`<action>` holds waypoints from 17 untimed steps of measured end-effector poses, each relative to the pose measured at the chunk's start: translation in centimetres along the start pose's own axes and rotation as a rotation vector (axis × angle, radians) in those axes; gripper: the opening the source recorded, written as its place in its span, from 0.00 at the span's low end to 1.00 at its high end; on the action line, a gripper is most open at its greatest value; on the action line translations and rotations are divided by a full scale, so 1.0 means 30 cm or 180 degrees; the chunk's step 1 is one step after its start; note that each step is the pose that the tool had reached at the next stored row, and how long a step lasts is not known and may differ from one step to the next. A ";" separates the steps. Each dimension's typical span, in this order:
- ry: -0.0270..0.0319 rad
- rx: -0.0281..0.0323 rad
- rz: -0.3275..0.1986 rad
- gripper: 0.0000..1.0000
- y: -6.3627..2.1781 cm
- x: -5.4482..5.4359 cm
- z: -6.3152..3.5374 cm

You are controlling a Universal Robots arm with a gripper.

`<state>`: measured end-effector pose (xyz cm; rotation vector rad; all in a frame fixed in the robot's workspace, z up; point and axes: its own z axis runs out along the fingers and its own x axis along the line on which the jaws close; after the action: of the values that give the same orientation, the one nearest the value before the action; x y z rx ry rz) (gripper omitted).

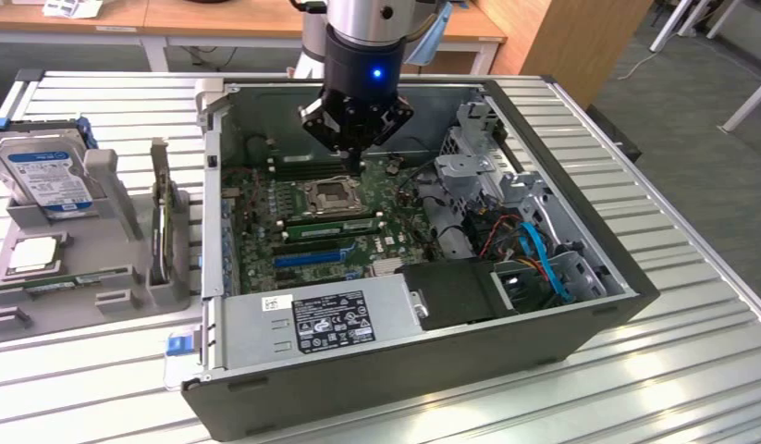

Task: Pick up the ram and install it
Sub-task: 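Press down the ram until it locks into place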

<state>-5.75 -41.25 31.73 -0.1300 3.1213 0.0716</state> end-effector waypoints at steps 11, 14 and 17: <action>0.0085 -0.0019 0.0102 0.10 0.000 0.000 0.000; 0.0083 -0.0019 0.0150 0.10 0.000 0.000 0.000; 0.0083 -0.0019 0.0150 0.10 0.000 0.000 0.000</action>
<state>-5.75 -41.25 31.73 -0.0577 3.1506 0.0805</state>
